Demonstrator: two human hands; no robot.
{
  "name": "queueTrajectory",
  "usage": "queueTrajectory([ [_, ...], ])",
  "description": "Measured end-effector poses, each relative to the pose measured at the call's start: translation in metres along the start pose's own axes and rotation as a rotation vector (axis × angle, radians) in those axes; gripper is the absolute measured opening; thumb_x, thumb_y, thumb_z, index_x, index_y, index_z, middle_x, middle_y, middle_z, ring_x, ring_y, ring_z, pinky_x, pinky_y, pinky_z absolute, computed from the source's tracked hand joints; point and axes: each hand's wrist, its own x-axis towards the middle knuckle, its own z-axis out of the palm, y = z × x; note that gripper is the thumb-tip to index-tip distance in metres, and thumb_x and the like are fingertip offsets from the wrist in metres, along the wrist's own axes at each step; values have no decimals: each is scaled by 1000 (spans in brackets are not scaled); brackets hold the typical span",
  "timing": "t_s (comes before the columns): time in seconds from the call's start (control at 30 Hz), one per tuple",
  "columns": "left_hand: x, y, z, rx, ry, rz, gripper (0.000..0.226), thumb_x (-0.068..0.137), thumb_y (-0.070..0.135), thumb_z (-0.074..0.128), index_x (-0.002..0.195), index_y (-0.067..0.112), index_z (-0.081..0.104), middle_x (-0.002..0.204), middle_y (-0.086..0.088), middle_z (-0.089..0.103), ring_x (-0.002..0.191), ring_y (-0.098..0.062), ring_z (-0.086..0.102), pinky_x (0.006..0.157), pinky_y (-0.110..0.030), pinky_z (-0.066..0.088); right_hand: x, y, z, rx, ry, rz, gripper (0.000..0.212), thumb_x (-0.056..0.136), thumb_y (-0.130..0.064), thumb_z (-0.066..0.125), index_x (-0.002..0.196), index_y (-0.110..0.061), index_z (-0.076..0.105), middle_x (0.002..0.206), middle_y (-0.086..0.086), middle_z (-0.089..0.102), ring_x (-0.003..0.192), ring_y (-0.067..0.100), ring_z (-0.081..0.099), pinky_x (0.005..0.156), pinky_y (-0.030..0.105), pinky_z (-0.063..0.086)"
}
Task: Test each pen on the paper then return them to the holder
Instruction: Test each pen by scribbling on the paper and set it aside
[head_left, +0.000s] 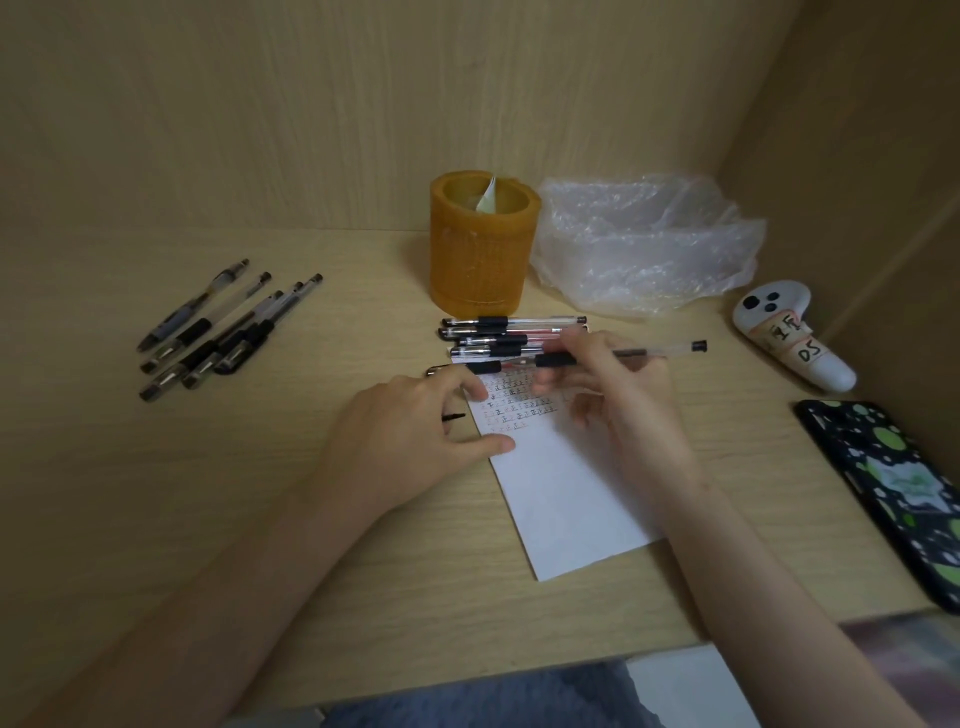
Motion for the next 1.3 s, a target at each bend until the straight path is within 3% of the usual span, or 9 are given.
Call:
queueTrajectory([
  [0.1, 0, 1, -1, 40, -36, -1, 56, 61, 75, 58, 105, 42, 54, 67, 16, 56, 73, -3, 57, 73, -29, 50, 2, 4, 0, -164, 72, -30, 34, 75, -27, 78, 54, -16, 54, 53, 11, 55, 43, 13, 44, 43, 20, 33],
  [0.2, 0, 2, -1, 59, -48, 13, 56, 61, 75, 58, 105, 41, 54, 59, 19, 47, 69, -4, 53, 72, -30, 50, 2, 6, 1, -236, 98, -40, 39, 74, -28, 80, 48, -17, 54, 51, 15, 51, 43, 15, 42, 47, 24, 36],
  [0.3, 0, 2, -1, 54, -55, 11, 57, 60, 75, 57, 105, 41, 54, 60, 19, 45, 72, -7, 56, 74, -31, 50, 1, 9, 3, -284, 104, -53, 40, 81, -31, 74, 53, -9, 56, 48, 17, 52, 40, 16, 43, 48, 26, 37],
  [0.47, 1, 2, -2, 40, -55, 10, 55, 63, 73, 59, 107, 41, 53, 65, 16, 53, 75, -6, 58, 73, -29, 50, 5, 17, 2, -342, 170, -50, 35, 81, -18, 70, 53, -18, 50, 43, -6, 49, 42, 7, 43, 50, 23, 35],
  [0.57, 0, 1, -1, 34, -45, 11, 54, 64, 72, 59, 107, 41, 53, 68, 16, 55, 74, -5, 58, 71, -28, 49, 4, 19, 3, -407, 192, -73, 29, 78, -9, 64, 55, -13, 48, 51, 2, 48, 49, 10, 42, 50, 22, 35],
  [0.73, 0, 3, 0, 34, -43, 1, 53, 64, 71, 61, 107, 41, 53, 63, 20, 43, 76, -4, 55, 71, -25, 46, 1, 19, 4, -449, 183, -113, 29, 78, -5, 63, 55, -10, 46, 49, -2, 41, 44, 4, 35, 44, 13, 29],
  [1.2, 0, 3, -2, 35, -57, -1, 53, 65, 70, 60, 107, 40, 53, 63, 17, 48, 73, -6, 55, 73, -29, 49, 0, 20, 4, -482, 133, -148, 26, 80, -7, 64, 58, -2, 50, 52, 2, 44, 48, 5, 36, 46, 17, 30],
  [1.3, 0, 2, -2, 34, -57, -8, 54, 64, 71, 60, 108, 41, 53, 71, 16, 54, 77, -6, 57, 74, -29, 49, 0, 20, 4, -483, 139, -148, 25, 80, -7, 63, 60, -2, 50, 52, 2, 43, 48, 5, 35, 46, 18, 29],
])
